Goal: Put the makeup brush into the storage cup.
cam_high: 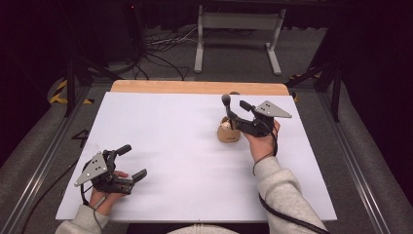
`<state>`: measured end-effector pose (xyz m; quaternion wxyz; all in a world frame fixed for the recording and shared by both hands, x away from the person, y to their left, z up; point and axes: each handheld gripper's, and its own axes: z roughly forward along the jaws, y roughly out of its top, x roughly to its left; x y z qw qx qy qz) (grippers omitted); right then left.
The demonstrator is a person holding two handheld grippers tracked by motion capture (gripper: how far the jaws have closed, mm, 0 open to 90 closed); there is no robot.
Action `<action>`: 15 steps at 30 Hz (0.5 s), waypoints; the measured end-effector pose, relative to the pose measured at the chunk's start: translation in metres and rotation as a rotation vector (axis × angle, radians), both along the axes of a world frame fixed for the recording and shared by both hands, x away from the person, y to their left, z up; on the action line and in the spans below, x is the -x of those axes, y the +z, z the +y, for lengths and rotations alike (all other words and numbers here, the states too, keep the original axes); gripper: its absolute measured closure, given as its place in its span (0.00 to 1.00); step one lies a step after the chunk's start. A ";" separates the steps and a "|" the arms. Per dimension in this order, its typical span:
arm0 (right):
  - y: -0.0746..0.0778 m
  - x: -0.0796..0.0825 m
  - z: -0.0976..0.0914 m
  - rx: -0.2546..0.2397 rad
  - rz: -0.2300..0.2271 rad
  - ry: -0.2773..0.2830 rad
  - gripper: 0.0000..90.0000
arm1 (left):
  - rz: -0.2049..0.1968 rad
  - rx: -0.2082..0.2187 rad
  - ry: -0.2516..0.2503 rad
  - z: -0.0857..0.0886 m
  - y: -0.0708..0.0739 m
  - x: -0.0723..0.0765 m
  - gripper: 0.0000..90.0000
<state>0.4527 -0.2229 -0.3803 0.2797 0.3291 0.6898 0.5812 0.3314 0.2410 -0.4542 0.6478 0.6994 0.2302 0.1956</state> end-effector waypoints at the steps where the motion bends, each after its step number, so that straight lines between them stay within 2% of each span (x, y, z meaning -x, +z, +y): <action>1: 0.003 0.001 0.001 0.005 0.014 -0.004 0.26 | 0.000 0.000 0.000 0.000 0.000 0.000 0.00; 2: 0.005 0.001 0.001 0.004 0.022 -0.001 0.22 | -0.001 0.000 0.002 0.000 0.000 0.000 0.00; 6: 0.012 0.009 -0.002 0.006 -0.018 -0.004 0.09 | 0.000 0.002 -0.004 0.000 0.001 0.002 0.00; 9: 0.017 0.014 -0.006 -0.004 -0.027 0.016 0.02 | 0.001 0.005 -0.006 0.001 0.002 0.003 0.00; 15: 0.024 0.031 -0.018 -0.011 -0.049 0.075 0.00 | -0.003 0.006 -0.007 0.002 0.004 0.006 0.00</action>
